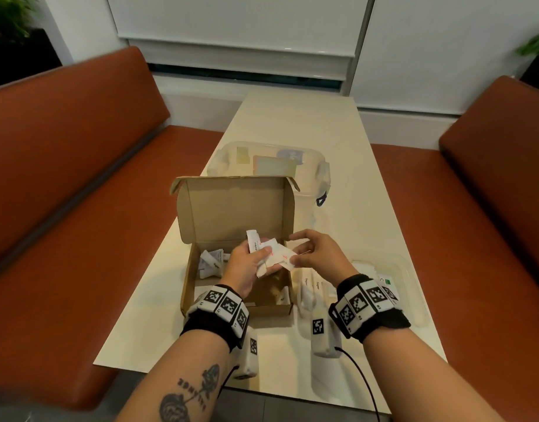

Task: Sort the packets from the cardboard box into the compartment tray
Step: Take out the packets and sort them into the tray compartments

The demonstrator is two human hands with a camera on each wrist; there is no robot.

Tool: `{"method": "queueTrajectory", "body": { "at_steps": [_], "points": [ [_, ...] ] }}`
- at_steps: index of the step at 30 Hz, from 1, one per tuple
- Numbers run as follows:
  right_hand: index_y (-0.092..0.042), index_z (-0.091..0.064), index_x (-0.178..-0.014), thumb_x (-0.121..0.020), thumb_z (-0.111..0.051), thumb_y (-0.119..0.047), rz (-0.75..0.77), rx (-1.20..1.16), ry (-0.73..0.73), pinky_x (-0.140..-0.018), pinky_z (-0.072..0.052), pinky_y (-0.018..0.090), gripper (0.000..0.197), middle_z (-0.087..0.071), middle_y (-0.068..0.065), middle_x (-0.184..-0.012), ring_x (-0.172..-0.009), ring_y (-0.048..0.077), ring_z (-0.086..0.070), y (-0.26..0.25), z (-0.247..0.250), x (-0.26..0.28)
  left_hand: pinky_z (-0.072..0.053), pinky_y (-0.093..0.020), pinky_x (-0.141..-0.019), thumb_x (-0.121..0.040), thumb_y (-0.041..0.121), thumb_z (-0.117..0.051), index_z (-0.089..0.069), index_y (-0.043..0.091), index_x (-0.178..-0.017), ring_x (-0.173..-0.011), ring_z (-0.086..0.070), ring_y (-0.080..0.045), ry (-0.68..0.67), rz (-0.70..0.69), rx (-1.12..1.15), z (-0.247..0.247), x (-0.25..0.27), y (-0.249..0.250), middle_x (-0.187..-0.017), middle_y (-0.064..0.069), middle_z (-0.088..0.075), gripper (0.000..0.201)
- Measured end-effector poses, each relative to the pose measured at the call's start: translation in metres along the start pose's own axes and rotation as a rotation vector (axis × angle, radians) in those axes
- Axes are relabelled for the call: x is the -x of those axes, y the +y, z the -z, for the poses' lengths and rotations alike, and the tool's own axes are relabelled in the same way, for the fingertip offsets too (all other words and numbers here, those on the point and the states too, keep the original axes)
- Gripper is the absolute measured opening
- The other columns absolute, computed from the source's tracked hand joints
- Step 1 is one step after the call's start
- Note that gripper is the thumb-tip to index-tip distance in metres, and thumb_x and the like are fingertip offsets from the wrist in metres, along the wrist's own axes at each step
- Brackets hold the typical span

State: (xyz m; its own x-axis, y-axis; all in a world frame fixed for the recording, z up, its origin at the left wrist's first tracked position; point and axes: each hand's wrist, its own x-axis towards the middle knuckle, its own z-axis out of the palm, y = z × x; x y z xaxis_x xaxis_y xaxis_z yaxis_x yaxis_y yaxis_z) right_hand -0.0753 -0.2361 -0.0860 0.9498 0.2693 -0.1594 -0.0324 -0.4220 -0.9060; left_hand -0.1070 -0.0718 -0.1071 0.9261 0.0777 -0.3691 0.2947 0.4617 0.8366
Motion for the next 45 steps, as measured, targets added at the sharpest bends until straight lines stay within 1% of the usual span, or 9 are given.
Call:
{"method": "queueTrajectory", "body": {
  "at_steps": [5,11,15,20,28,31,36,40,45],
  "points": [
    [-0.012,-0.069,-0.102,-0.083,-0.066,-0.002,-0.015,0.044,0.042,-0.061,-0.047,0.015,0.022,-0.068,0.003,-0.08,-0.068,0.01,-0.059,0.011,0.018,0.01,-0.059,-0.027,-0.054,-0.094,-0.002,-0.05,-0.058,0.004,-0.104,-0.094,-0.065,-0.03,-0.017,-0.024,-0.03,-0.016,0.005,-0.007,-0.109,-0.019,-0.061,0.014],
    [-0.003,-0.069,-0.095,-0.083,-0.065,0.0,-0.014,-0.116,0.115,-0.059,-0.05,0.013,0.013,-0.068,0.008,-0.079,-0.064,0.01,-0.06,0.021,0.045,0.026,-0.061,-0.036,-0.065,-0.093,-0.004,-0.051,-0.059,0.008,-0.099,-0.11,-0.058,-0.036,-0.041,0.011,-0.146,-0.034,0.01,-0.016,-0.12,-0.022,-0.056,0.015],
    [-0.003,-0.07,-0.09,-0.083,-0.067,-0.002,0.005,-0.113,0.121,-0.056,-0.049,0.012,0.008,-0.067,0.004,-0.071,-0.056,0.003,-0.059,0.026,0.055,0.032,-0.06,-0.036,-0.068,-0.094,0.0,-0.051,-0.061,0.009,-0.103,-0.106,-0.062,-0.032,-0.143,0.023,-0.193,-0.051,0.017,-0.025,-0.118,-0.02,-0.06,0.016],
    [-0.01,-0.07,-0.082,-0.081,-0.07,-0.005,0.006,-0.058,0.152,-0.057,-0.048,0.014,0.005,-0.067,0.003,-0.069,-0.06,0.008,-0.059,0.036,0.063,0.039,-0.06,-0.03,-0.065,-0.095,0.015,-0.057,-0.063,0.008,-0.104,-0.098,-0.067,-0.024,-0.193,0.039,-0.115,-0.066,0.024,-0.032,-0.109,-0.014,-0.067,0.014],
    [-0.014,-0.069,-0.074,-0.076,-0.077,-0.011,-0.006,0.047,0.12,-0.052,-0.044,0.011,0.009,-0.065,-0.003,-0.062,-0.053,0.003,-0.055,0.043,0.08,0.05,-0.059,-0.036,-0.076,-0.087,-0.003,-0.063,-0.058,0.002,-0.114,-0.106,-0.064,-0.033,-0.218,0.04,-0.255,-0.083,0.024,-0.053,-0.116,-0.022,-0.063,0.028],
    [-0.016,-0.068,-0.074,-0.076,-0.077,-0.015,-0.029,0.169,0.156,-0.053,-0.041,0.01,0.01,-0.065,-0.004,-0.063,-0.055,0.002,-0.055,0.05,0.094,0.055,-0.06,-0.037,-0.076,-0.088,-0.003,-0.06,-0.061,0.005,-0.106,-0.105,-0.063,-0.033,-0.184,0.026,-0.269,-0.086,0.021,-0.061,-0.114,-0.022,-0.061,0.019],
    [-0.015,-0.069,-0.075,-0.076,-0.078,-0.016,-0.125,0.41,0.137,-0.069,-0.05,0.026,0.008,-0.068,0.0,-0.074,-0.069,0.011,-0.06,0.069,0.108,0.065,-0.06,-0.031,-0.068,-0.092,-0.002,-0.055,-0.061,0.008,-0.104,-0.101,-0.06,-0.027,-0.078,-0.028,-0.185,-0.086,0.013,-0.069,-0.11,-0.014,-0.059,0.017],
    [-0.025,-0.063,-0.062,-0.074,-0.079,-0.019,-0.185,0.478,0.073,-0.054,-0.037,0.015,0.021,-0.06,-0.012,-0.067,-0.064,0.003,-0.055,0.083,0.101,0.068,-0.06,-0.03,-0.066,-0.093,-0.002,-0.053,-0.061,0.008,-0.104,-0.101,-0.059,-0.027,-0.05,-0.052,-0.168,-0.089,0.01,-0.072,-0.107,-0.011,-0.059,0.017],
    [-0.023,-0.065,-0.064,-0.073,-0.079,-0.02,-0.193,0.524,0.083,-0.051,-0.031,0.013,0.017,-0.054,-0.014,-0.067,-0.062,-0.001,-0.05,0.092,0.094,0.066,-0.06,-0.036,-0.074,-0.092,-0.003,-0.053,-0.061,0.008,-0.104,-0.104,-0.058,-0.029,-0.034,-0.06,-0.206,-0.093,0.005,-0.074,-0.111,-0.014,-0.058,0.018]
  ]
}}
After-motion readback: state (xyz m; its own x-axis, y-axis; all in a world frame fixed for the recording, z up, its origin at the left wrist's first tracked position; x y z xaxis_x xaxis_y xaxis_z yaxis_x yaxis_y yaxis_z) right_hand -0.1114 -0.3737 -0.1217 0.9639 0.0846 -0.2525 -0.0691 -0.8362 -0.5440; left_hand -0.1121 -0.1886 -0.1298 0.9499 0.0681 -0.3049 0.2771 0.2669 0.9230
